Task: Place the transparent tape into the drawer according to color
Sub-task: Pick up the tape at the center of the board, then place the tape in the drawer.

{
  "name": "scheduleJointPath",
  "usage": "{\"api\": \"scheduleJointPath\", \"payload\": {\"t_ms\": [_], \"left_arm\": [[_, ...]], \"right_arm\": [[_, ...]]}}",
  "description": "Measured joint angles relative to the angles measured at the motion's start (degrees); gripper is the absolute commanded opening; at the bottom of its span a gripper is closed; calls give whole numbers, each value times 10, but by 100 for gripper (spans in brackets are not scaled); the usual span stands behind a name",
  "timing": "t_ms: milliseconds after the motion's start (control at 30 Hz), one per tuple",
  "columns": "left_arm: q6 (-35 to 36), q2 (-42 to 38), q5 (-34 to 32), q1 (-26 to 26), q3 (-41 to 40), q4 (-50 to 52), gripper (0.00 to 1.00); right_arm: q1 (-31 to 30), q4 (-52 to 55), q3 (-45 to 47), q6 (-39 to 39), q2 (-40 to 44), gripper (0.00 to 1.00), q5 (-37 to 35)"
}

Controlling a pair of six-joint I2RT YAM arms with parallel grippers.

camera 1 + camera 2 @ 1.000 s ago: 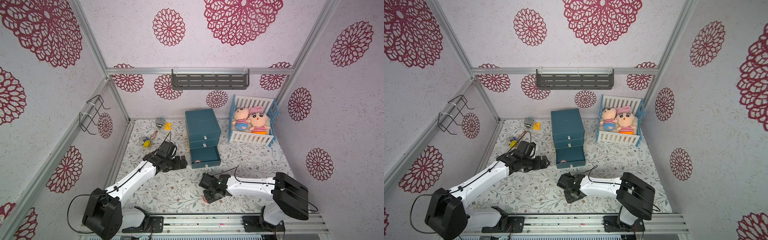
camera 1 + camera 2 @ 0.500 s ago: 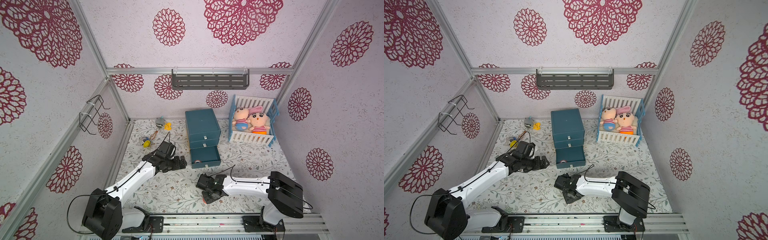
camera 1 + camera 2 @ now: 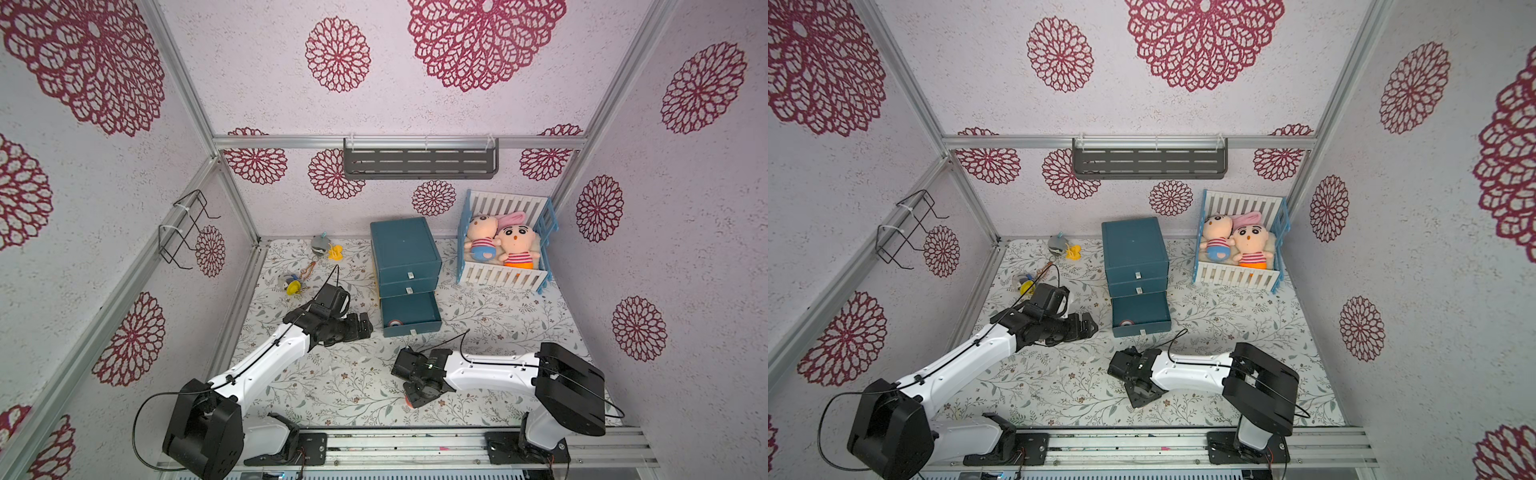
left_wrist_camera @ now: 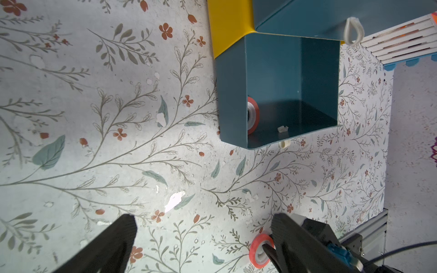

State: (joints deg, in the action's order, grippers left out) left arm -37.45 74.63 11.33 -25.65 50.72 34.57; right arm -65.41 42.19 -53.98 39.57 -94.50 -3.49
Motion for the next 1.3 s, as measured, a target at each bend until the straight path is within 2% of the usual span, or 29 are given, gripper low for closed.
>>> {"api": "scheduleJointPath", "payload": {"t_ms": [333,667,1033,1300], "left_arm": [[0,0,0,5,0,0,97],[0,0,2,9,0,0,97],[0,0,2,10,0,0,97],[0,-2,2,11,0,2,97]], "right_arm": [[9,-4,0,3,8,0,-7],[49,-8,0,6,67,0,-21],[139,-17,0,0,125,0,-36],[201,-32,-10,-26,129,0,-47]]}}
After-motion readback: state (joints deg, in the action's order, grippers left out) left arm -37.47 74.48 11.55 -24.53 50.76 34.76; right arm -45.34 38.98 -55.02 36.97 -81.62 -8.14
